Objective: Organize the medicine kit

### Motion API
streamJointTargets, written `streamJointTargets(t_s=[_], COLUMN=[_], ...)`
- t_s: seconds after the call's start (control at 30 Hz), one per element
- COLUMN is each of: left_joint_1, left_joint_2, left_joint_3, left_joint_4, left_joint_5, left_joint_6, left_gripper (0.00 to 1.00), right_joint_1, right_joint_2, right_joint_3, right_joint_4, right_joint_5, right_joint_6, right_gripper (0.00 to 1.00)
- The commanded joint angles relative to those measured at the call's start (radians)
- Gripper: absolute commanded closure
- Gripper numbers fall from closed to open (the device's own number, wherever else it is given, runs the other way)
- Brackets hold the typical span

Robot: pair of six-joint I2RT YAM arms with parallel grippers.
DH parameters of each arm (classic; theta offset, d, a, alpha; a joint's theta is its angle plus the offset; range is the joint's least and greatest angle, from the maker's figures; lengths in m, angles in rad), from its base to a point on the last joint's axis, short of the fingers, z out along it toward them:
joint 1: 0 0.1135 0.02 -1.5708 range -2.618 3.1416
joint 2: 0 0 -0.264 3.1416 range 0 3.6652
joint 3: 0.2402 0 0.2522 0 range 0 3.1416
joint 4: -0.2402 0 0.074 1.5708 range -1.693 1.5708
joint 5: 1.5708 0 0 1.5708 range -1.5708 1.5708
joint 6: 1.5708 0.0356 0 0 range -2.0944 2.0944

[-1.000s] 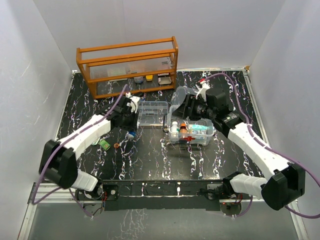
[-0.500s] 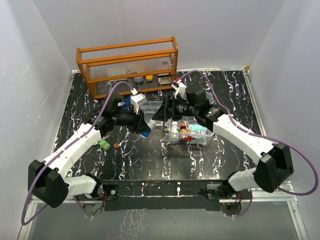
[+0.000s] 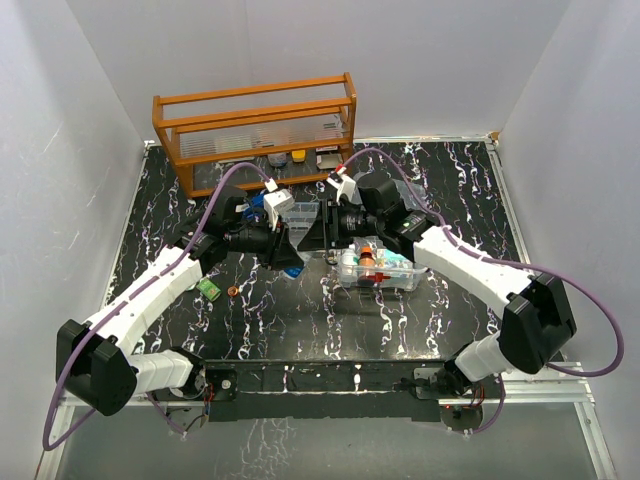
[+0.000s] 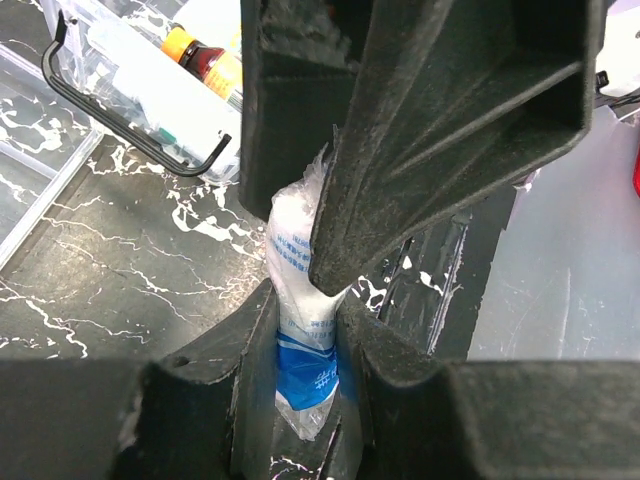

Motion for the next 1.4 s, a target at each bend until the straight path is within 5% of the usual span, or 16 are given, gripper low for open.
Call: streamJointTargets(t_s=[0.0, 0.13, 0.33, 0.43, 0.7, 0.93, 1.37], left_joint_1=[0.000, 0.000, 0.000, 0.000, 0.002, 0.002, 0.001], left_joint_2=[-0.024, -0.035, -0.095, -0.135, -0.201, -0.247, -0.302], left_joint_3=[0.012, 0.020, 0.007, -0.030, -0.110, -0.140, -0.203], left_joint_4=[-0.008, -0.015, 0.024, 0.075, 0.170, 0.181, 0.227], left_joint_5=[-0.011, -0.058, -0.362, -0.508, -0.894, -1.130, -1.059], left_joint_6=[0.021, 0.012, -0.077, -0.125, -0.217, -0.298, -0.363], left_gripper=[0.77, 0.63, 0.13, 0.02, 0.01, 0.01, 0.01], right_joint_1=[0.003, 0.004, -0.045, -0.120, -0.301, -0.319, -0.319], right_joint_2=[0.016, 0.007, -0.072, -0.133, -0.346, -0.418, -0.282], right_joint_3=[0.015, 0.005, -0.013, -0.043, -0.135, -0.178, -0.223], right_joint_4=[0.032, 0.034, 0.039, 0.037, -0.037, -0.112, -0.063], right_joint_5=[-0.072, -0.042, 0.164, 0.232, 0.426, 0.555, 0.547], right_joint_6=[0.041, 0.068, 0.094, 0.111, 0.097, 0.078, 0.097], right_gripper=[0.66, 0.81, 0.83, 0.83, 0.83, 0.83, 0.85])
